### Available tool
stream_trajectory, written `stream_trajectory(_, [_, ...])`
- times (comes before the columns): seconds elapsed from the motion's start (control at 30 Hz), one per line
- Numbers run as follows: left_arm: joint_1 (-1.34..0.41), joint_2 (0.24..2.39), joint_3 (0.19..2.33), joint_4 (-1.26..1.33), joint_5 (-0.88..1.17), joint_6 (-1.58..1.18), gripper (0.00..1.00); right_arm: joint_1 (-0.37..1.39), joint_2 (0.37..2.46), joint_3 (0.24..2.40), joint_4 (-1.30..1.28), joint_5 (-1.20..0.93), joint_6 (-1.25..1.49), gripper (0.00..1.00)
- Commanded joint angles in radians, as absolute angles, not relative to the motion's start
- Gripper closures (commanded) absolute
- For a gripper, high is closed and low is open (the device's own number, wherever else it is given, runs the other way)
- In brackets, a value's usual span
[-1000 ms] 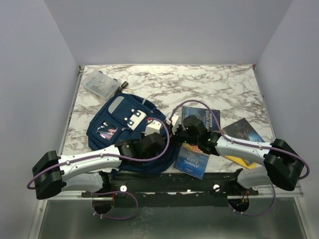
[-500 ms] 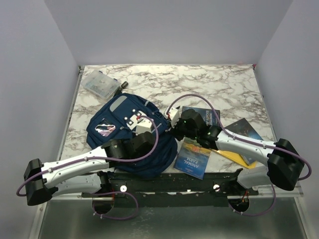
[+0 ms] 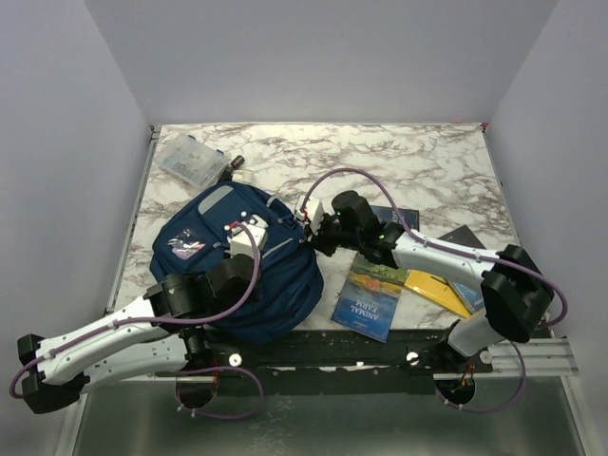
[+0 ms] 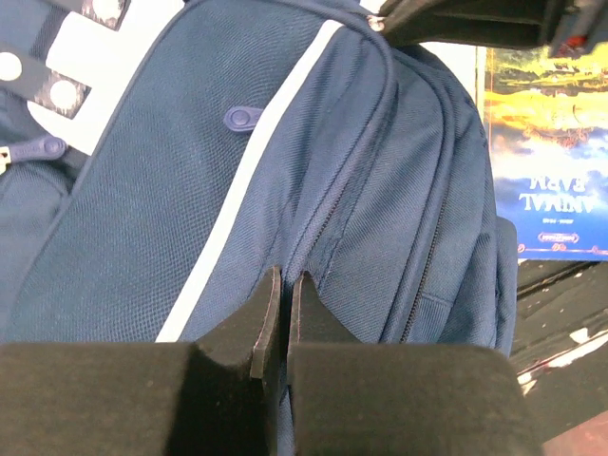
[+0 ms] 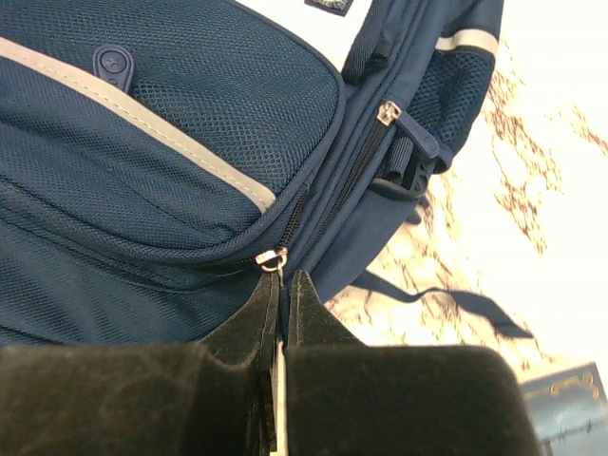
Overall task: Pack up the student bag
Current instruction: Zip the student bag at the center of the board.
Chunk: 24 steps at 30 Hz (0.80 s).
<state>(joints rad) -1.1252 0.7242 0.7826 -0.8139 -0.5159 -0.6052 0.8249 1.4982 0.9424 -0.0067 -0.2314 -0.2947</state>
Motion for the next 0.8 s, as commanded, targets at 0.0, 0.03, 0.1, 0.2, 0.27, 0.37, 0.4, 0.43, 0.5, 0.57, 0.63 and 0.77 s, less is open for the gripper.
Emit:
stream_trajectory(0.0, [-1.118,0.601,0.880,-0.916,-0.540,-0.445,1.00,0.712,1.607,0.980,-0.098,-0.060,-0.464,1.00])
stream_trajectory(0.03, [-1.118,0.575,0.878,-0.910,-0.538,-0.417,1.00,0.711,1.617,0.986,-0.092,-0.075,-0.492,1.00])
stream_trajectory(0.1, [-1.118,0.515,0.862,-0.871,-0.509,-0.338,1.00,0.707,1.630,0.996,-0.084,-0.110,-0.524,1.00])
stream_trajectory(0.2, [-1.118,0.428,0.844,-0.814,-0.444,-0.243,1.00,0.706,1.630,1.017,-0.080,-0.173,-0.512,1.00])
stream_trajectory(0.27, [-1.117,0.420,0.848,-0.784,-0.400,-0.231,1.00,0.706,1.592,1.000,-0.054,-0.253,-0.459,1.00])
stream_trajectory(0.37, [-1.117,0.495,0.864,-0.775,-0.375,-0.299,1.00,0.707,1.529,0.957,0.026,-0.330,-0.324,1.00])
stream_trajectory(0.4, [-1.118,0.534,0.855,-0.758,-0.358,-0.329,1.00,0.707,1.508,0.942,0.046,-0.345,-0.274,1.00])
stream_trajectory(0.43, [-1.118,0.571,0.838,-0.740,-0.347,-0.352,0.93,0.707,1.493,0.924,0.070,-0.356,-0.246,1.00])
stream_trajectory(0.5, [-1.117,0.673,0.819,-0.722,-0.329,-0.406,0.79,0.707,1.461,0.908,0.070,-0.383,-0.223,1.00])
stream_trajectory(0.57, [-1.117,0.759,0.835,-0.742,-0.314,-0.448,0.57,0.706,1.422,0.902,0.050,-0.373,-0.207,1.00])
stream_trajectory(0.63, [-1.117,0.797,0.830,-0.733,-0.328,-0.482,0.33,0.706,1.385,0.881,0.053,-0.380,-0.190,1.00])
stream_trajectory(0.77, [-1.116,0.863,0.884,-0.682,-0.293,-0.469,0.22,0.708,1.338,0.824,0.084,-0.414,-0.168,1.00])
